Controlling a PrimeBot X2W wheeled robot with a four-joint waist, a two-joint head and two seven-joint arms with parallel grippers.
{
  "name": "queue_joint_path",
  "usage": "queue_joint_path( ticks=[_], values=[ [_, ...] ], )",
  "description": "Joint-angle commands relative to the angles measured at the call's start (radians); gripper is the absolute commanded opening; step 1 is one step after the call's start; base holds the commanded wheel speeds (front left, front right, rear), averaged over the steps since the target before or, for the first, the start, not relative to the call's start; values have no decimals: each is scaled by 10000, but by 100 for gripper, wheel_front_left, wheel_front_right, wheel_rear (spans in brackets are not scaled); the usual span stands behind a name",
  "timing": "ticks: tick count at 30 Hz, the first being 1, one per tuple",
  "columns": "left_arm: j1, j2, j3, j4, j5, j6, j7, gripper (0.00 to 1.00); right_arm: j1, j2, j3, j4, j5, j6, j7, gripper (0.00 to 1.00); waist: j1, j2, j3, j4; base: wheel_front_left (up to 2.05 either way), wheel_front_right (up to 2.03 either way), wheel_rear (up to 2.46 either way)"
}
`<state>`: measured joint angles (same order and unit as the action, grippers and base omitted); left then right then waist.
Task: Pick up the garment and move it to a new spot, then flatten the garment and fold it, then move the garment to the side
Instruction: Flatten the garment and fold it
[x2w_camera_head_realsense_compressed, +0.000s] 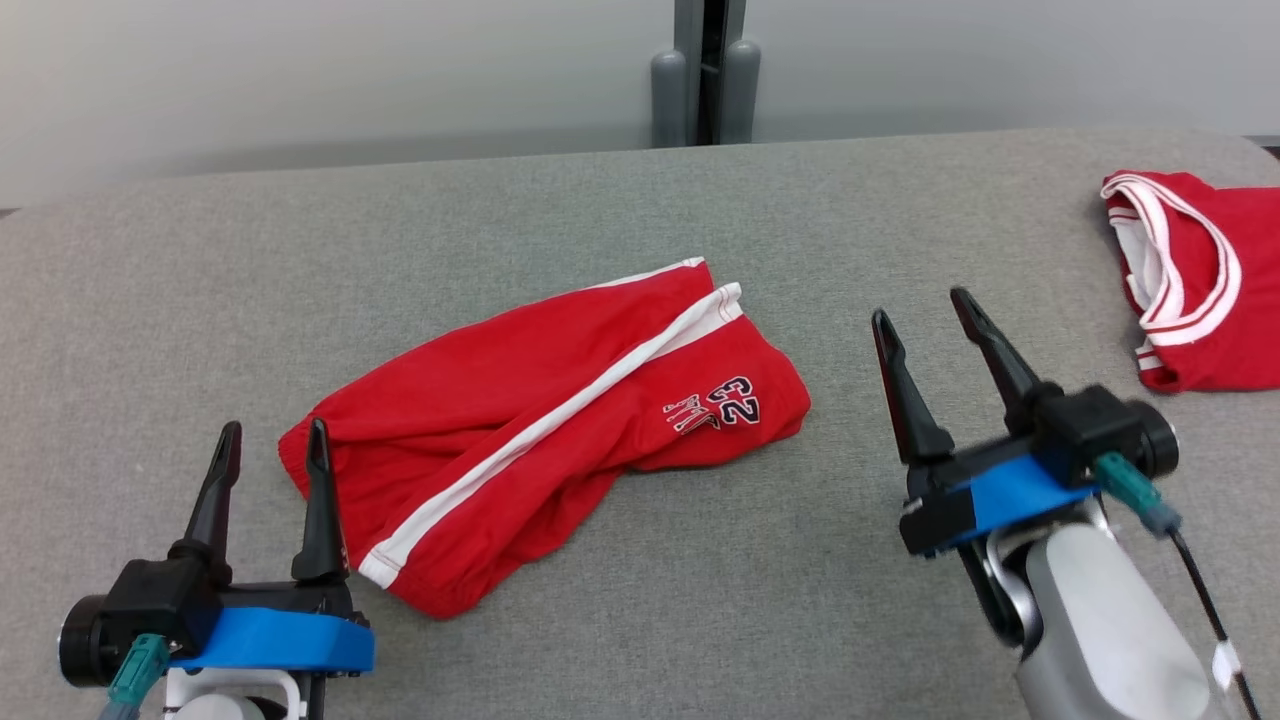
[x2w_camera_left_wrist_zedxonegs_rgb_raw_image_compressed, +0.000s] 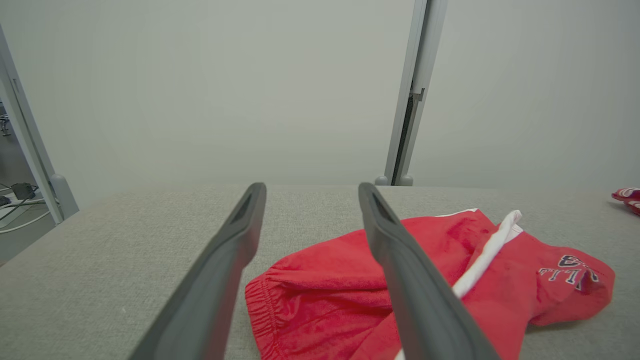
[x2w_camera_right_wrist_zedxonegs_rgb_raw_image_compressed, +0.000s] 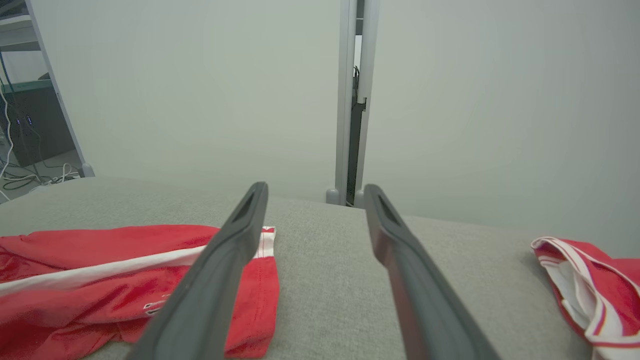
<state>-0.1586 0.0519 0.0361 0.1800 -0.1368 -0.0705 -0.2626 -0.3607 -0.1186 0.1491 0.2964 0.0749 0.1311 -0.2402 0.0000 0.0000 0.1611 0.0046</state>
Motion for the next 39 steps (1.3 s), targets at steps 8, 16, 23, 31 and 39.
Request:
queue_joint_path(
  ticks=[8,16,23,31,39],
  values=[
    [-496,7,-440,92,-300,26,-30,100,-2561,-521,881,1653,-1,-8,798,100,0,0,787,885,0,0,0],
    [-854,5,-1029,139,-679,187,-30,100,-4045,-908,1445,4017,150,-8,1112,100,0,0,1377,1704,0,0,0],
    [-1071,5,-1435,146,-916,338,-30,100,-4797,-982,1937,5865,432,-8,1331,100,0,0,1684,2152,0,0,0],
    [-1200,5,-1723,166,-1098,459,-30,100,-5306,-951,2580,7464,962,-8,1470,33,0,0,1819,2414,0,0,0],
    [-1115,4,-1624,179,-1088,504,-28,100,-5715,-1065,2911,7818,1400,-8,508,0,0,0,1827,2268,0,0,0]
  ],
)
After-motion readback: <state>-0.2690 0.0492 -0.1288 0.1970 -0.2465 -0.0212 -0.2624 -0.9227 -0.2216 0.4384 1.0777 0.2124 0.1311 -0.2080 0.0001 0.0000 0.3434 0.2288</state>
